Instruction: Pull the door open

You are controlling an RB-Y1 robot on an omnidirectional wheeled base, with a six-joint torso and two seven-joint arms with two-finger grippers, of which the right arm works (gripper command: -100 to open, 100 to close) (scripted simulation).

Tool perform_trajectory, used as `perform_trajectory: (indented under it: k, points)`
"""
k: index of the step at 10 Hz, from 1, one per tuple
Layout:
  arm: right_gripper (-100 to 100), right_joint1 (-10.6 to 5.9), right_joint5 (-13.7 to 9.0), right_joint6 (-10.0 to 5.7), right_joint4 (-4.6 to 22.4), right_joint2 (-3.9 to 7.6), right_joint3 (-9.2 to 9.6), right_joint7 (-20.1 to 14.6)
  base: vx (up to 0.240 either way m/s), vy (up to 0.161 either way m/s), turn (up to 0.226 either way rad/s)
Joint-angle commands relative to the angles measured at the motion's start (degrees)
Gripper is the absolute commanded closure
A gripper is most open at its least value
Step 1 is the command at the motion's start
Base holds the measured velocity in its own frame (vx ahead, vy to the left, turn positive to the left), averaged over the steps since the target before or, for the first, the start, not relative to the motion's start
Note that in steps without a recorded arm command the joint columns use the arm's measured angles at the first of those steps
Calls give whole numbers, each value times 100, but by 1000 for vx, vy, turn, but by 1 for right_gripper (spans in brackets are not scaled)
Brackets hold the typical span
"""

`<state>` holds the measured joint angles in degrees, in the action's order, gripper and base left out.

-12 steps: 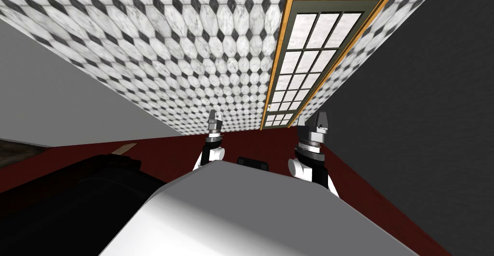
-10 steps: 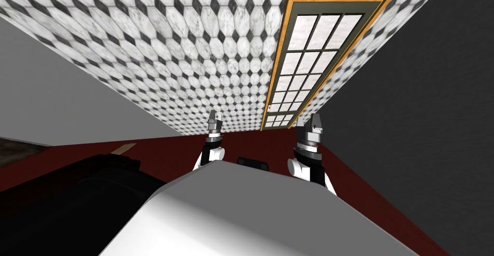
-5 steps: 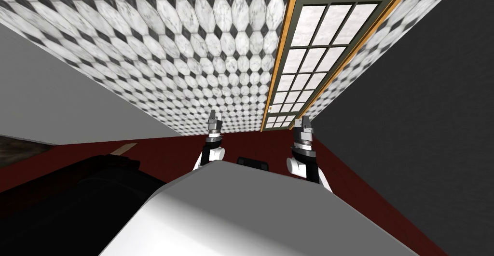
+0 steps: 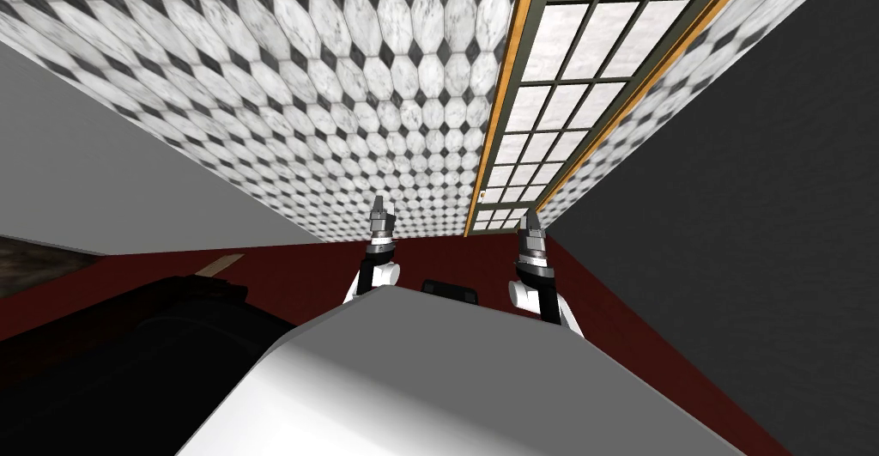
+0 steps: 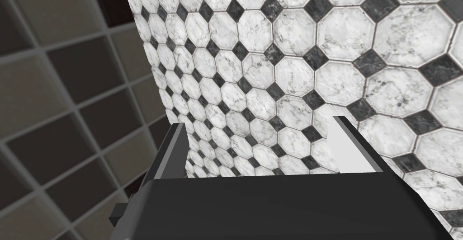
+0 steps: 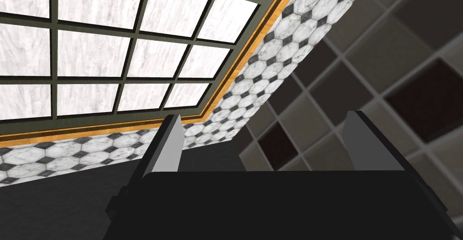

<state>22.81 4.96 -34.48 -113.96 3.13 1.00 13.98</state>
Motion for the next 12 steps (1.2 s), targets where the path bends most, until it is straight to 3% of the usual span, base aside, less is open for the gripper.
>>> perform_trajectory:
  k: [1, 11, 12]
  points:
    - [-100, -93, 37, -46, 228, 32, -44, 181, 91, -16, 37]
    - [-100, -648, 306, -400, 1827, 197, -313, 1377, 96, -25, 36]
    - [-100, -648, 306, -400, 1846, 197, -313, 1377, 61, -18, 9]
